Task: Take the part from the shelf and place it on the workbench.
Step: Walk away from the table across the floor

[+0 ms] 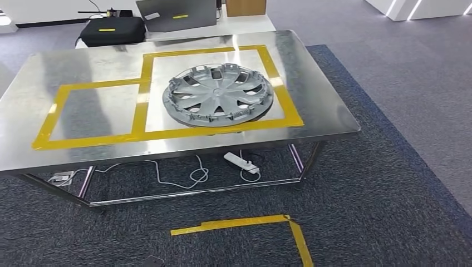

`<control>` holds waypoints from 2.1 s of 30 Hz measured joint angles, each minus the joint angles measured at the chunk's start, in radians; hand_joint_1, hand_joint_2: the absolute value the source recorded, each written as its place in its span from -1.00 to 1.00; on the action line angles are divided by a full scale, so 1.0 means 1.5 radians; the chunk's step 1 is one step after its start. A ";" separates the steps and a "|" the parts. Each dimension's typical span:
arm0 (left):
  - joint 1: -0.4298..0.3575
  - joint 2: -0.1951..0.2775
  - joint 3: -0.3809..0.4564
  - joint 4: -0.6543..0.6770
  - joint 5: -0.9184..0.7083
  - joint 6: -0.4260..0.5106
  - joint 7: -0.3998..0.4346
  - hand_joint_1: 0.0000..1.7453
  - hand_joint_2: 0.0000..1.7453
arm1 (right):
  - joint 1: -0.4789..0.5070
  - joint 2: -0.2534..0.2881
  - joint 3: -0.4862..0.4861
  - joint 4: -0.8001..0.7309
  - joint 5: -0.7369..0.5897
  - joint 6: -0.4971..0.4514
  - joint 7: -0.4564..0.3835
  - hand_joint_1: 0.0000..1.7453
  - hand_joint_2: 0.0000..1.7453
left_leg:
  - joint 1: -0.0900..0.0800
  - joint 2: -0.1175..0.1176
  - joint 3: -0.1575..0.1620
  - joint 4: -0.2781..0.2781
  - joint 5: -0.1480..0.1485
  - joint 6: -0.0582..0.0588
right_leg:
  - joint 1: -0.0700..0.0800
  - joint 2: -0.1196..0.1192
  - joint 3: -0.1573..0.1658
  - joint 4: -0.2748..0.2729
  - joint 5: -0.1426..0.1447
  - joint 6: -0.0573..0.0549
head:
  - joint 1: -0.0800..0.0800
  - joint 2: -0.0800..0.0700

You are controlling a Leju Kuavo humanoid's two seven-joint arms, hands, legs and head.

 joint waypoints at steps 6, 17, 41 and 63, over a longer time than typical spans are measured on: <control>0.001 0.004 -0.002 0.000 -0.008 0.001 -0.001 -1.00 -1.00 | -0.003 0.000 0.027 0.005 0.027 -0.005 0.032 -1.00 -1.00 | 0.000 -0.011 0.010 0.100 -0.051 0.000 | 0.008 -0.014 -0.044 0.010 0.029 -0.009 | -0.002 0.000; 0.001 0.003 -0.004 0.000 -0.001 0.006 -0.005 -1.00 -1.00 | -0.005 0.004 0.049 0.012 0.044 -0.013 0.055 -1.00 -1.00 | -0.010 -0.016 0.060 -0.065 0.022 0.040 | 0.008 0.001 -0.099 0.125 -0.055 0.018 | 0.000 0.000; 0.016 -0.002 -0.034 0.000 -0.058 0.019 0.007 -1.00 -1.00 | -0.001 0.006 0.055 0.015 0.031 -0.018 0.060 -1.00 -1.00 | 0.001 0.020 0.113 -0.047 -0.015 -0.005 | 0.011 -0.078 -0.061 0.013 0.049 0.002 | -0.013 0.000; 0.034 0.002 -0.052 0.000 -0.086 0.013 0.009 -1.00 -1.00 | 0.007 0.006 0.039 0.016 0.015 -0.029 0.056 -1.00 -1.00 | -0.018 -0.041 -0.058 0.064 -0.012 0.007 | 0.024 0.003 0.036 -0.024 -0.006 -0.032 | -0.018 0.000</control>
